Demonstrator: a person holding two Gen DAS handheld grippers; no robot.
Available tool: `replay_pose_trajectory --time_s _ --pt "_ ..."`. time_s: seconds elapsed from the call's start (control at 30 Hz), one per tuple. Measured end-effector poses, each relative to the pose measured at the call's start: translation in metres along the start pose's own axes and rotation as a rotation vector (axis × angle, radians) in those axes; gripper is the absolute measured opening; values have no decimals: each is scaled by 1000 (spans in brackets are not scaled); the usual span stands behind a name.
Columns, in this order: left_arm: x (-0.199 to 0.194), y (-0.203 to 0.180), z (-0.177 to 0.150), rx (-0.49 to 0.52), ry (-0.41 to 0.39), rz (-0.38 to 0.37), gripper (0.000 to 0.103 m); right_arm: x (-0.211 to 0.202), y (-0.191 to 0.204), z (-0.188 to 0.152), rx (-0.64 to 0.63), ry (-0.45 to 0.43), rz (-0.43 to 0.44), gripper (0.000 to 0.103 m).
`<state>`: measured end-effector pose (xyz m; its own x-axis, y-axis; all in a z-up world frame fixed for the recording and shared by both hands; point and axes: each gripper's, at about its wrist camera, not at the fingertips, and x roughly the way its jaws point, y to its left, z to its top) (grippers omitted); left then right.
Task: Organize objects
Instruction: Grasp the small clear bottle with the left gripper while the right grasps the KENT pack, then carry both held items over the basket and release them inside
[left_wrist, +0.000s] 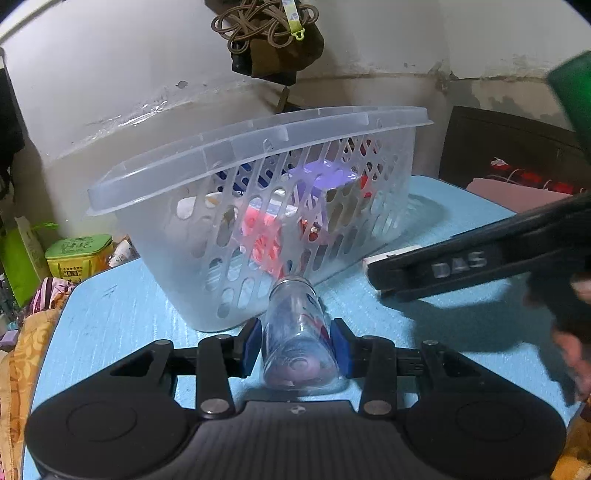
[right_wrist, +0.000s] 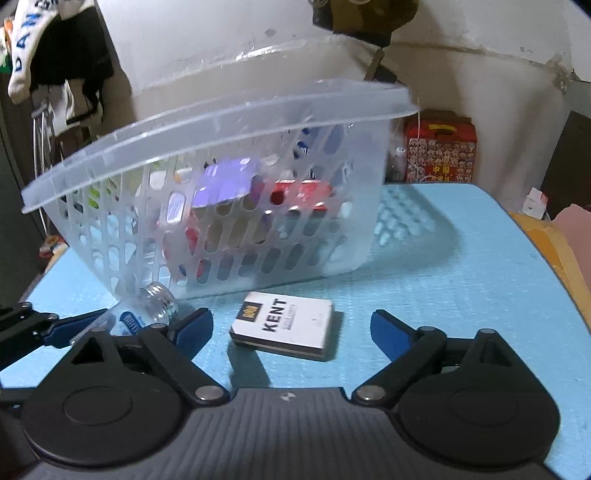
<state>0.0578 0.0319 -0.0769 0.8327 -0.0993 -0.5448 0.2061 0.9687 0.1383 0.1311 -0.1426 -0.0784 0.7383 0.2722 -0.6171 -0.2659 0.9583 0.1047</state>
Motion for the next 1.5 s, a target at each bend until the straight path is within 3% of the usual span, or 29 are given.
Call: replay_pose_trajectory --time_s 0.1,0.2,0.27,0.33,0.37,0.4,0.43,0.6,1.0,1.23,1.5 --pt "1 5 -3 -1 10 -12 45 6 8 0 -28 20 -20 85" --pt "-2 8 -6 -5 1 -35 49 4 13 0 -68 25 -27 64" --pt "-4 7 -8 -3 -16 -37 61 3 13 0 -77 28 -23 64" --pt "-4 4 -7 2 -18 -34 63 -1 13 -2 -76 30 -17 64" --pt "-3 2 -7 7 -14 -30 62 -3 13 -2 -82 27 -16 64" --pt "-1 1 -7 13 -9 -23 50 -7 14 -3 -95 22 -20 64" --pt "0 0 -7 21 -4 -6 44 -9 15 -2 -104 15 -24 64" --pt "-9 -1 -7 29 -66 27 44 -30 11 1 -124 -35 6 64" --pt "-35 -25 4 91 -167 5 44 -62 -18 3 -79 -110 38 64" --pt "-47 -36 16 94 -204 -9 44 -85 -31 -1 -99 -185 11 64" --pt "-57 -44 26 105 -244 9 44 -100 -45 -7 -98 -201 64 64"
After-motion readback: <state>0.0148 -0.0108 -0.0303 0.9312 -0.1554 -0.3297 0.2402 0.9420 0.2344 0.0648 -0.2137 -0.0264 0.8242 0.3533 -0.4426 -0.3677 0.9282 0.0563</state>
